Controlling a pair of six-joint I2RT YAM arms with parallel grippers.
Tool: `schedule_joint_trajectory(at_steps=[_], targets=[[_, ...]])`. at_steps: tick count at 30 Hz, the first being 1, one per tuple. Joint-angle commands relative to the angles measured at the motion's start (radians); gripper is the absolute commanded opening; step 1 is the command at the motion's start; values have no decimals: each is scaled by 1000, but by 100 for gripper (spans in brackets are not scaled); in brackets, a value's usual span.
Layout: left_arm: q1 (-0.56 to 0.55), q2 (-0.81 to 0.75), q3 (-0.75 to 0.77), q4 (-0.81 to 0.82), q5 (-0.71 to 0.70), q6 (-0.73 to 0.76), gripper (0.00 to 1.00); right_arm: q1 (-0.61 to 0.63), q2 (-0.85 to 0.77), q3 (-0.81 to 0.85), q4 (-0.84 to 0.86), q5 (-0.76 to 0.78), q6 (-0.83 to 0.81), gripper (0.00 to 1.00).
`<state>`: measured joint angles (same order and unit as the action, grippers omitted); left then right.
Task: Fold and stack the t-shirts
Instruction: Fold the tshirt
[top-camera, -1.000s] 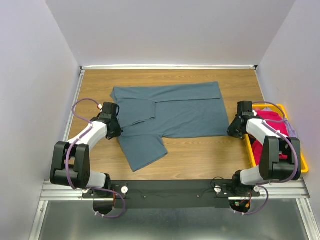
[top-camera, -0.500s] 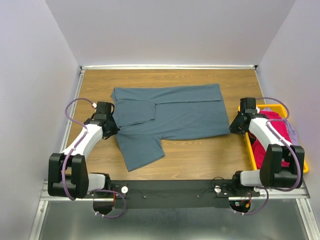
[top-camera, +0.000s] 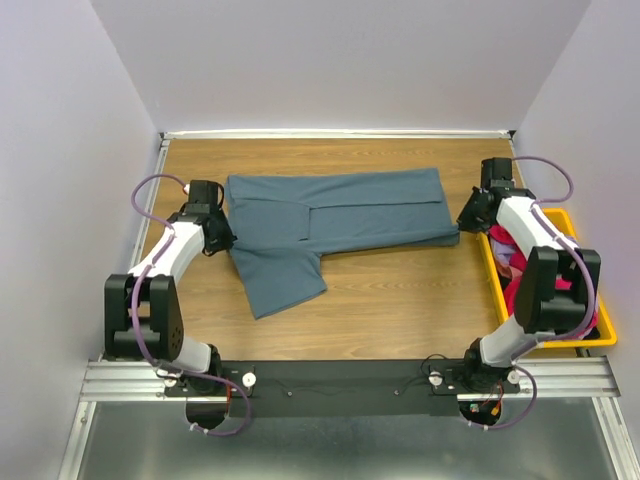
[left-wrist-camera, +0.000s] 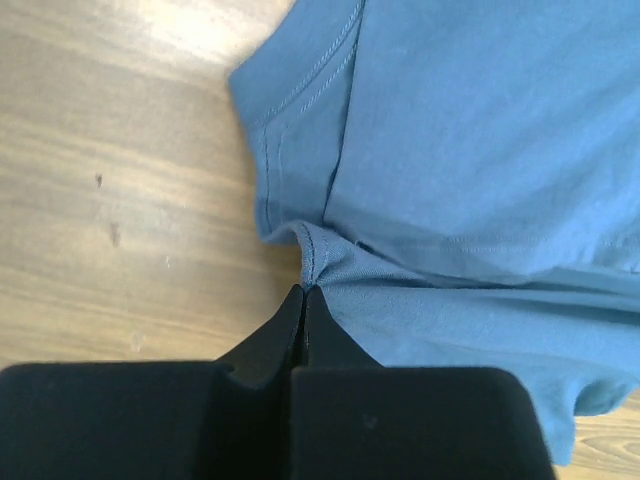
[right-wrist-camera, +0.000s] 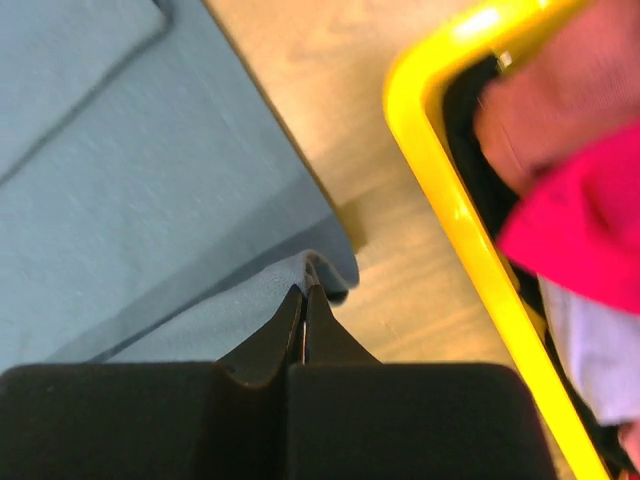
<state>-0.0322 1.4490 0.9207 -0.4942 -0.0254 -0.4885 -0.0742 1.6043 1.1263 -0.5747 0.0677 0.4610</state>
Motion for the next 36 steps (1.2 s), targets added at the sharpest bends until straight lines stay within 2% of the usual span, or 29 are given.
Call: schedule_joint_trajectory(at_steps=[1,17,25,36], targets=[[15,54,61,8,50,41,0,-6,60,85,-10,-16,-35,1],[54,264,253,-3,87,70,0,-6,259,277,-10,-42,-36,1],[66,333,306,8,97,70,0,-6,354,358,-10,-39,-28,1],[69,398,311,71,101,62,0,-6,462,379,10,-13,-4,1]])
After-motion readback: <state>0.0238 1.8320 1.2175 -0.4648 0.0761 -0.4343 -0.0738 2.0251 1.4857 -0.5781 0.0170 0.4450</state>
